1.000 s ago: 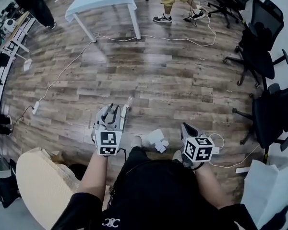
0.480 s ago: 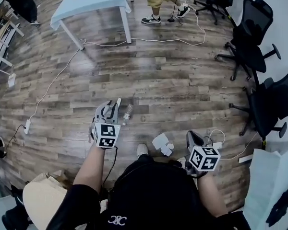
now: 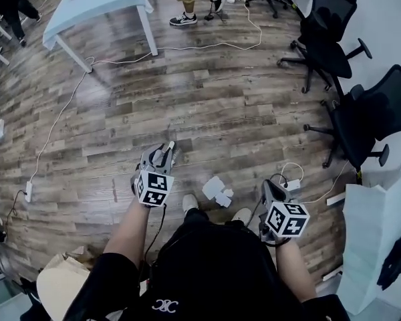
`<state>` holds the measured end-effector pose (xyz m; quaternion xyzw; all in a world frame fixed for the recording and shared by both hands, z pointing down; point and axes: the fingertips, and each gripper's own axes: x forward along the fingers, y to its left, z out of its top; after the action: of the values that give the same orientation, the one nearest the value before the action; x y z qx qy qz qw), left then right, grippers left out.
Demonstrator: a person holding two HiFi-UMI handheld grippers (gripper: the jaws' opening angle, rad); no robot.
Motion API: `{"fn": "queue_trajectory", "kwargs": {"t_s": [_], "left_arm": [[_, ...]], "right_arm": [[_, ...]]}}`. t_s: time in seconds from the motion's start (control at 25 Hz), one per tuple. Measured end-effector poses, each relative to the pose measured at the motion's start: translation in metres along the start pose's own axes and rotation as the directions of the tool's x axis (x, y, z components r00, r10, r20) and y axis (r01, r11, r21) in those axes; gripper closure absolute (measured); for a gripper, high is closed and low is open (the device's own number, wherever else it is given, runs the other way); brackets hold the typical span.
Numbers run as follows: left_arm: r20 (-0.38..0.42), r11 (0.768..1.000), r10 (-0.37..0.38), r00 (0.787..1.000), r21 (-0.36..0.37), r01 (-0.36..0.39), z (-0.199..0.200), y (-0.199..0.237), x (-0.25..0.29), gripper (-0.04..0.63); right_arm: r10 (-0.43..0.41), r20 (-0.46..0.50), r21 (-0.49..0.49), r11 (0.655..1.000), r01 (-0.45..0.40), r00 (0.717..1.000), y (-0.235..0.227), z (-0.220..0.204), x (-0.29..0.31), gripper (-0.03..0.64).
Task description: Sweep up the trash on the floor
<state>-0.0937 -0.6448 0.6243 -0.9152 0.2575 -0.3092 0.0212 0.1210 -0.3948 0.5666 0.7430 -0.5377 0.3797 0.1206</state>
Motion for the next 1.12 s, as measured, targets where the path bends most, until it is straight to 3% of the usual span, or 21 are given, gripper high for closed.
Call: {"fn": "queue_trajectory", "kwargs": {"t_s": [0.16, 0.64, 0.92, 1.12], "left_arm": [[0.008, 0.996, -0.079, 0.997, 0.028, 0.079, 0.013, -0.065, -0.003, 0.52], [0.023, 0.978, -0.199, 0.98, 0.074, 0.197, 0.065, -0.205, -0.004, 0.52], [0.051, 0.972, -0.219, 0.974, 0.099, 0.213, 0.095, -0.238, -0.014, 0.52], [0.125, 0.982, -0.186, 0.974, 0.057, 0.181, 0.134, -0.225, -0.029, 0.52]], "right_arm": [[0.003, -0.001, 0.025, 1.0, -0.003, 1.0, -0.019, -0.013, -0.016, 0.601], [0.015, 0.035, 0.067, 0.998, -0.018, 0.999, -0.09, -0.027, -0.058, 0.601], [0.042, 0.051, 0.07, 0.997, -0.046, 0.998, -0.104, -0.03, -0.063, 0.601], [0.071, 0.098, 0.009, 0.997, -0.073, 0.993, -0.093, -0.012, -0.058, 0.601]]}}
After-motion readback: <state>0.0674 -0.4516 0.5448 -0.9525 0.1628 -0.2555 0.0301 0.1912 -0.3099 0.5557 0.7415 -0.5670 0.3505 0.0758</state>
